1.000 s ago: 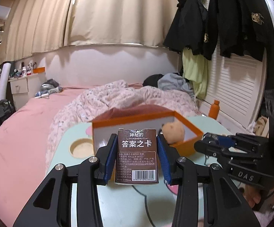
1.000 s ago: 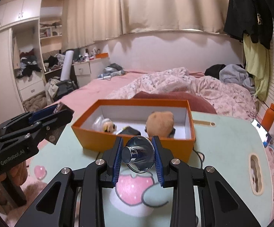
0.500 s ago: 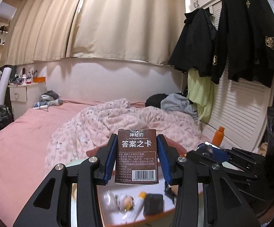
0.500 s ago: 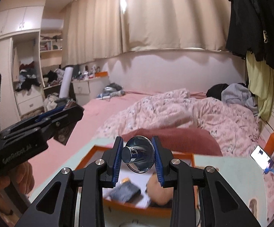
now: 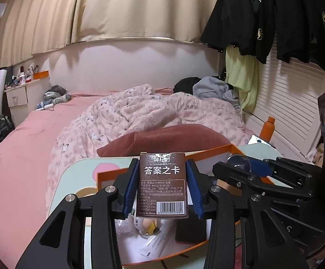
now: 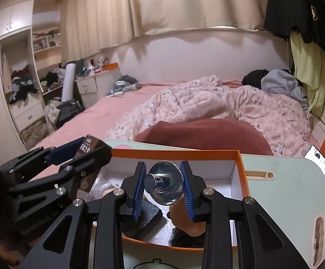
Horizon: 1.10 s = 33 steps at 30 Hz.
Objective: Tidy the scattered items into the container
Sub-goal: 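Carry the card box over the box with the left gripper while the right gripper carries the clip, release both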
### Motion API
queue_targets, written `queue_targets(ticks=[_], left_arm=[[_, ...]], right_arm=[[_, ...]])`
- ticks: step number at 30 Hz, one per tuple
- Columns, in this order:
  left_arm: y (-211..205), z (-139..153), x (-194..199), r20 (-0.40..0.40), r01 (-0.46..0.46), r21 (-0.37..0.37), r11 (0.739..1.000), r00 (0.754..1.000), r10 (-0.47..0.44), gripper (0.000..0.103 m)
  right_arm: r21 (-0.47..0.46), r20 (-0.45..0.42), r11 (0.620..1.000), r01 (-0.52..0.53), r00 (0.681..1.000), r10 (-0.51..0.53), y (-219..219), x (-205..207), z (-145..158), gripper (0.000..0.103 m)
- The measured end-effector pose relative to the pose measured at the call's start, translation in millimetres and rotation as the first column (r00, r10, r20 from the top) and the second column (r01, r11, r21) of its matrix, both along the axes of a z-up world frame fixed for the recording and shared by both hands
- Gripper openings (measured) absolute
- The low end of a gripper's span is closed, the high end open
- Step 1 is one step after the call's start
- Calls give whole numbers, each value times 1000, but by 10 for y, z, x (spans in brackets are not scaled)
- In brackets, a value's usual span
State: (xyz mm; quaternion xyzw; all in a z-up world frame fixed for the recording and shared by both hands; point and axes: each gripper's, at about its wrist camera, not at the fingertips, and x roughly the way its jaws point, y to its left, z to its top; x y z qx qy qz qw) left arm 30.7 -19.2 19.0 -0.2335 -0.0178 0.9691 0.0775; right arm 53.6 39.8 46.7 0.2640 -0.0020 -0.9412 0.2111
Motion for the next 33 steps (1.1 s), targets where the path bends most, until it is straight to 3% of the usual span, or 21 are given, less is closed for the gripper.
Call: queue_targets(ticks=[23,27,28,30,31,33], left_arm=[[-83,-69,-66,38,-22,24,999,999,21,43],[-101,-97,-74,49,-10,58,998,999,7,43],[-110,-101,-72,50,-10,67,998,999,7,44],[-138,-113,-64,46,-19,97,995,999,15,58],[-152,-118,-58,42,-23,107,994,999,18,70],[-190,-131,-47,40,-45,121,992,998,41,75]], right_arm=[[10,12,1000,29,1000,-29,44,15,-98,30],[11,14,999,38,999,-38,63,13,-107,30],[12,13,999,40,999,-40,67,16,-107,30],[17,8,999,45,999,-45,73,23,-105,32],[22,3,999,49,999,-49,72,29,-106,39],[37,-24,996,84,996,-83,77,54,-108,50]])
